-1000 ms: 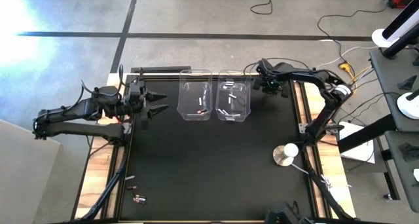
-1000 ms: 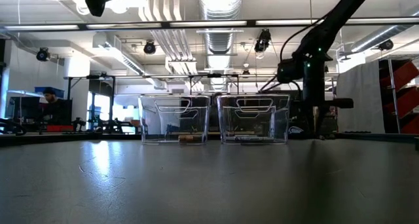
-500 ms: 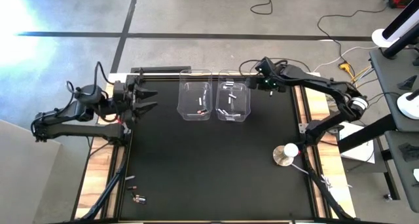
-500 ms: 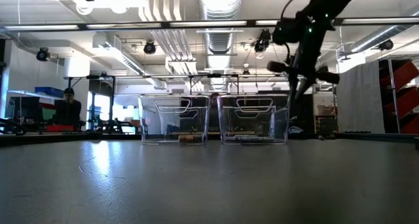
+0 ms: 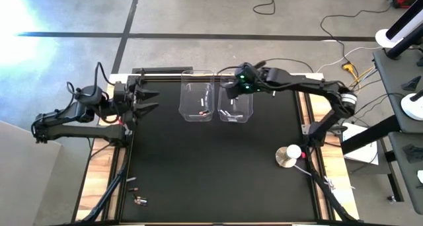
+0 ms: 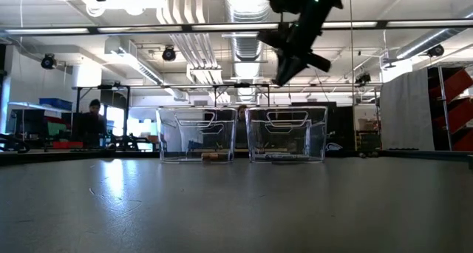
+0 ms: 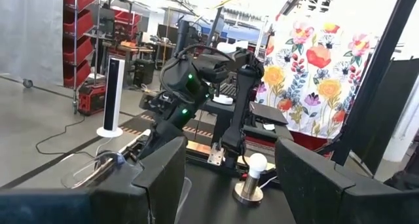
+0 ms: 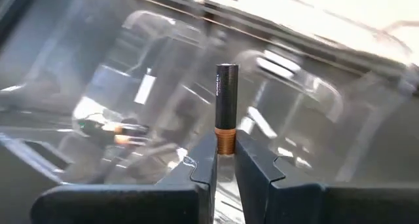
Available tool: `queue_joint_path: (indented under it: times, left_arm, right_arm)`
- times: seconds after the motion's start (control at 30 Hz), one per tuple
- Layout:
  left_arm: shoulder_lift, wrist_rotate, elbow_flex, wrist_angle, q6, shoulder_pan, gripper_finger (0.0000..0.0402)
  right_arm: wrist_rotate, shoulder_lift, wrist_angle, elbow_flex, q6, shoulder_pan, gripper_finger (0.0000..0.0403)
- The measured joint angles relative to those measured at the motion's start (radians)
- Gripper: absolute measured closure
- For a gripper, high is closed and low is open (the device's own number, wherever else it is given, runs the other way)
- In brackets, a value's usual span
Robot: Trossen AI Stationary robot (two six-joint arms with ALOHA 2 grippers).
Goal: Sort batteries
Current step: Put the black battery into the left transparent bin
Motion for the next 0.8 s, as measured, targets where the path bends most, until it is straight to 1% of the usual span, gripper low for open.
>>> queue_joint_path:
  times: [0.13,0.2,0.3,0.4,0.53,0.8]
  left_arm:
    - [-0.002,0.0,0.0,0.0,0.003,0.0,0.0189]
    - [-0.002,0.0,0.0,-0.003,0.004,0.0,0.0189]
    - [-0.002,-0.001,0.0,-0.018,0.003,0.0,0.0189]
    - [-0.004,-0.001,0.0,-0.026,-0.002,0.0,0.0189]
    - [-0.015,-0.001,0.0,-0.033,-0.019,0.0,0.0189]
    - [-0.046,-0.002,0.0,-0.034,-0.026,0.0,0.0189]
  right_arm:
    - [-0.007,0.107,-0.004,0.16,-0.091,0.051,0.0369]
    - [-0.037,0.164,-0.009,0.247,-0.157,0.064,0.0369]
    - [-0.149,0.253,-0.006,0.367,-0.271,0.063,0.0369]
    - [-0.252,0.342,-0.012,0.475,-0.324,0.045,0.0369]
    - [-0.342,0.458,-0.032,0.618,-0.392,0.028,0.0369]
    - [-0.349,0.698,-0.192,0.894,-0.566,0.022,0.0369]
